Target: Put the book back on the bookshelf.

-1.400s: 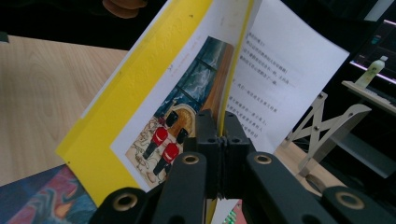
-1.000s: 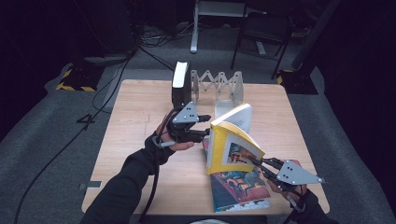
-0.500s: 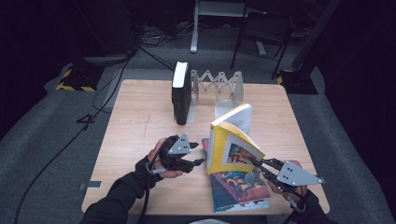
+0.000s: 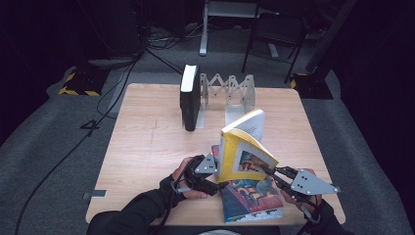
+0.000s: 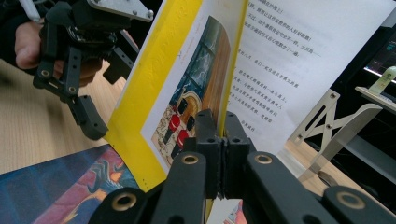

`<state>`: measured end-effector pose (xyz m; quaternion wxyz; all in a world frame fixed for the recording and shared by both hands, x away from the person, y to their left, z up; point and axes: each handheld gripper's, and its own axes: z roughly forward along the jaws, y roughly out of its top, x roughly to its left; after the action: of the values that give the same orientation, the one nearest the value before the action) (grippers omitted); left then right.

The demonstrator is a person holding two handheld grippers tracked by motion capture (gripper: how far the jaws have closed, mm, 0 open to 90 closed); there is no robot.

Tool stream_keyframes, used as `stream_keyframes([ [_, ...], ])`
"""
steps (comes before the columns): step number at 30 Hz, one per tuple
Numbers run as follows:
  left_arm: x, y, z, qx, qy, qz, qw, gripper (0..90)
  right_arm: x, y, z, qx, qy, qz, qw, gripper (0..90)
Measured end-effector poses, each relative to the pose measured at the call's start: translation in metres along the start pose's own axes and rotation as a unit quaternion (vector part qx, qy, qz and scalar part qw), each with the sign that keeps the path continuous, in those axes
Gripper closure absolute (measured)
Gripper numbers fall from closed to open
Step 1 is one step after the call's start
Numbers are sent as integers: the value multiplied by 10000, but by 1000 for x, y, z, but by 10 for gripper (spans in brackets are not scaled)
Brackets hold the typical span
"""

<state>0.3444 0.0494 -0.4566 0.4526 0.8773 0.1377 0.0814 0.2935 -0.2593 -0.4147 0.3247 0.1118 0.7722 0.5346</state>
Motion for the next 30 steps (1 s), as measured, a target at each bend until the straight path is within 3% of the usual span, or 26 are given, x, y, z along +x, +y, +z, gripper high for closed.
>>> stream_keyframes([
  [3,2,1,1,-206,110,-68,9997,374,0,-1,0,-3,-12,17,10000,876],
  [6,3,2,2,-263,100,-101,9996,438,-1,-2,0,-15,-13,44,10000,873],
  [9,4,4,5,-296,112,-61,9995,461,-1,-2,1,-9,-20,51,10000,871],
  [13,6,6,10,-246,115,115,9996,555,-1,-3,1,-12,-32,71,10000,867],
  [19,4,8,10,-190,146,236,9994,603,-5,-7,3,55,-132,147,9998,831],
  [24,2,7,8,-209,120,389,9990,661,-11,-14,7,225,-441,333,9982,687],
  [26,2,7,8,-202,115,388,9990,674,-13,-16,8,241,-465,420,9977,646],
  [27,2,7,8,-220,114,449,9987,674,-15,-17,9,251,-479,472,9974,605],
  [28,2,7,8,-219,112,460,9986,682,-19,-20,12,283,-555,623,9961,498],
  [30,2,6,7,-241,71,437,9987,690,-24,-23,18,378,-469,783,9951,418],
])
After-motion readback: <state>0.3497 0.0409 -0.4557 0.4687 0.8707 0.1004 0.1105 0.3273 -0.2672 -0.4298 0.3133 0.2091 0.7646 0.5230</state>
